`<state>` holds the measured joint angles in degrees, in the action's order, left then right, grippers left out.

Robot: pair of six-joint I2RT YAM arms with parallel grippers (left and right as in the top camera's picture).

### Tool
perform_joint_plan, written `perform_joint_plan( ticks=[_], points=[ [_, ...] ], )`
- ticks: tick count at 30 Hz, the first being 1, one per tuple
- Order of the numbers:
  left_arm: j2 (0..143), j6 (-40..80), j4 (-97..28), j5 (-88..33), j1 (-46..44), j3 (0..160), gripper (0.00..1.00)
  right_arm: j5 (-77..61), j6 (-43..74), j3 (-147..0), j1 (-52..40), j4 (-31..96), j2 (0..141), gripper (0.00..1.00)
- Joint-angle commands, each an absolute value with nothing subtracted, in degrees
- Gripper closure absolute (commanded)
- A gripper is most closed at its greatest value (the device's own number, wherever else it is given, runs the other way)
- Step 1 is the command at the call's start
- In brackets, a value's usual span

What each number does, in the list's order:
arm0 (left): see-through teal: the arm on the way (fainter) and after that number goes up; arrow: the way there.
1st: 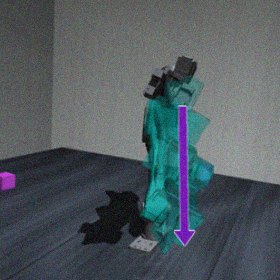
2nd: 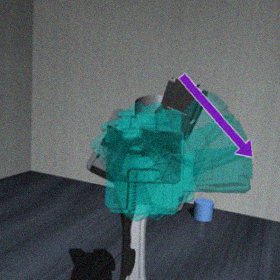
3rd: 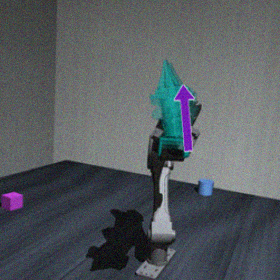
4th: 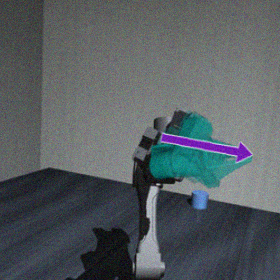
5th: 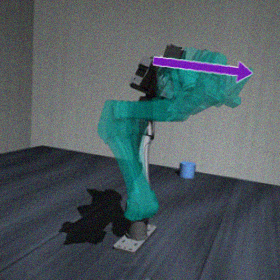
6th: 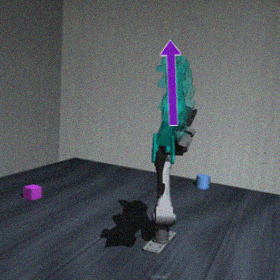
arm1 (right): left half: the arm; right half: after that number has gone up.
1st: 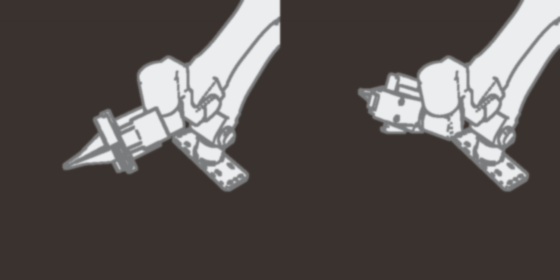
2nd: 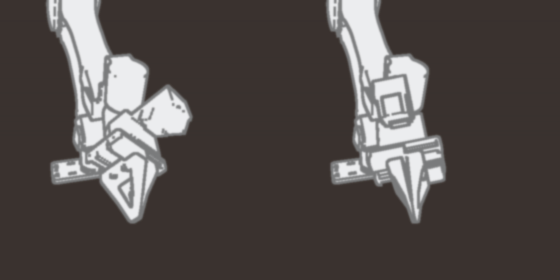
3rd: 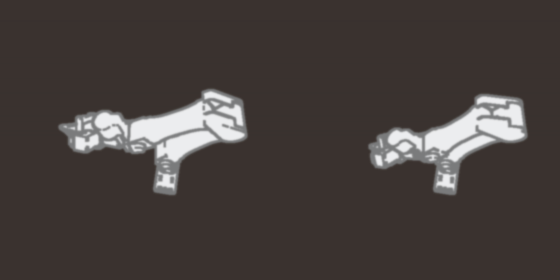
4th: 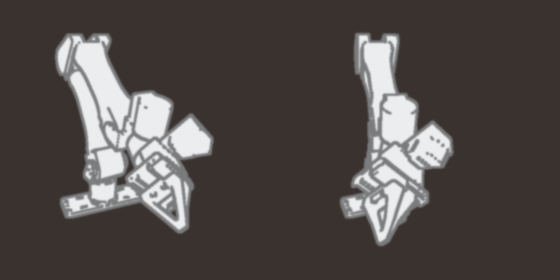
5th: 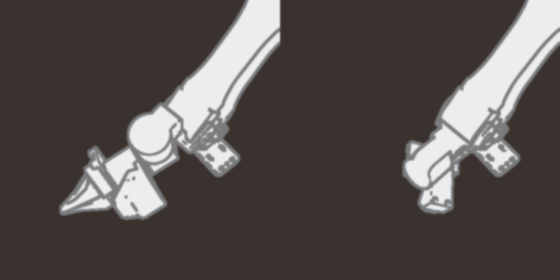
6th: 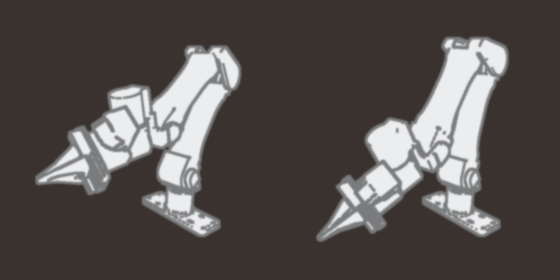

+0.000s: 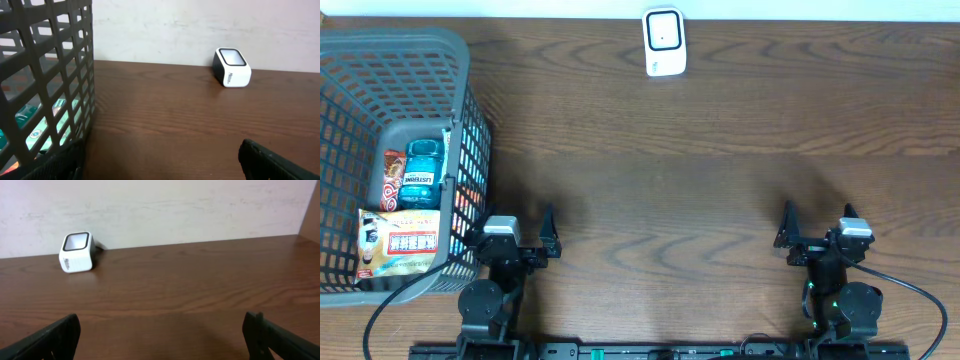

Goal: Scan the item barcode

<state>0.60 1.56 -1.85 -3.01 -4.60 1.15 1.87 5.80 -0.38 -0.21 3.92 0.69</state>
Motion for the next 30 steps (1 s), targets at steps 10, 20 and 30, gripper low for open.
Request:
perform_joint_plan(
  ticks=[10,20,30],
  points=[
    [0.23,2.26,-3.79,-5.56,-4.69,0.27,0.02,1.56,5.26,-0.32,0.86,4.14,0.34,0.01],
    [0.32,2.26,-3.86,-6.79,-4.69,1.87,0.02,1.58,5.26,-0.32,0.86,4.14,0.32,0.01],
    [7.51,6.63,-4.51,-20.38,-4.69,14.72,0.02,1.58,5.26,-0.32,0.86,4.14,0.32,0.01]
  ],
)
